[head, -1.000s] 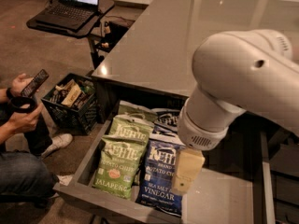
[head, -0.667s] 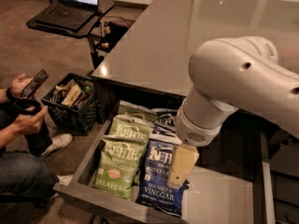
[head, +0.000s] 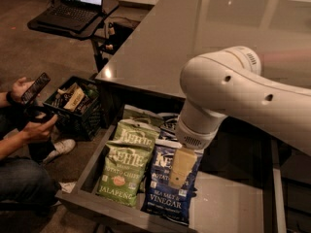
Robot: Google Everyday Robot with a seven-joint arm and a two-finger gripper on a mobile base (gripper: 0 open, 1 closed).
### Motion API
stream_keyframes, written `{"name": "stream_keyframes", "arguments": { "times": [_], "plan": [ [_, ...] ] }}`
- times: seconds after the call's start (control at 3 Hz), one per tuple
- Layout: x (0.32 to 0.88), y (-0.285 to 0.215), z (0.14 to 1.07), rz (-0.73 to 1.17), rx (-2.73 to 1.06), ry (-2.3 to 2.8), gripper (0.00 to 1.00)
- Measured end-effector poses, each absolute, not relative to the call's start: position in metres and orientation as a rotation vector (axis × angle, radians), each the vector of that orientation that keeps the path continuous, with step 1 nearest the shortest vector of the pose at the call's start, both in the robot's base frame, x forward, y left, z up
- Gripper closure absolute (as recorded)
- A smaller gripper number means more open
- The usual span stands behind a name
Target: Pick blue chip bag from top drawer and place on counter
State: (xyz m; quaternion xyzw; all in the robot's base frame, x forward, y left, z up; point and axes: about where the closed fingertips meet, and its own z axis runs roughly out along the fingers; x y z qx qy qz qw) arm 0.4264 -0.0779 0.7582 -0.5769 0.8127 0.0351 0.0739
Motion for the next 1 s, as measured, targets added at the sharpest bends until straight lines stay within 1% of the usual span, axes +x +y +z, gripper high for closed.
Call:
{"name": "stream_keyframes", "arguments": {
  "times": [0.67,1.0],
  "plan": [
    [0.443,-0.090,0.728,0.048,-1.672,2.541,0.00],
    [0.446,-0.101,0.715,0.039,-1.637,2.596,0.04]
  ]
}}
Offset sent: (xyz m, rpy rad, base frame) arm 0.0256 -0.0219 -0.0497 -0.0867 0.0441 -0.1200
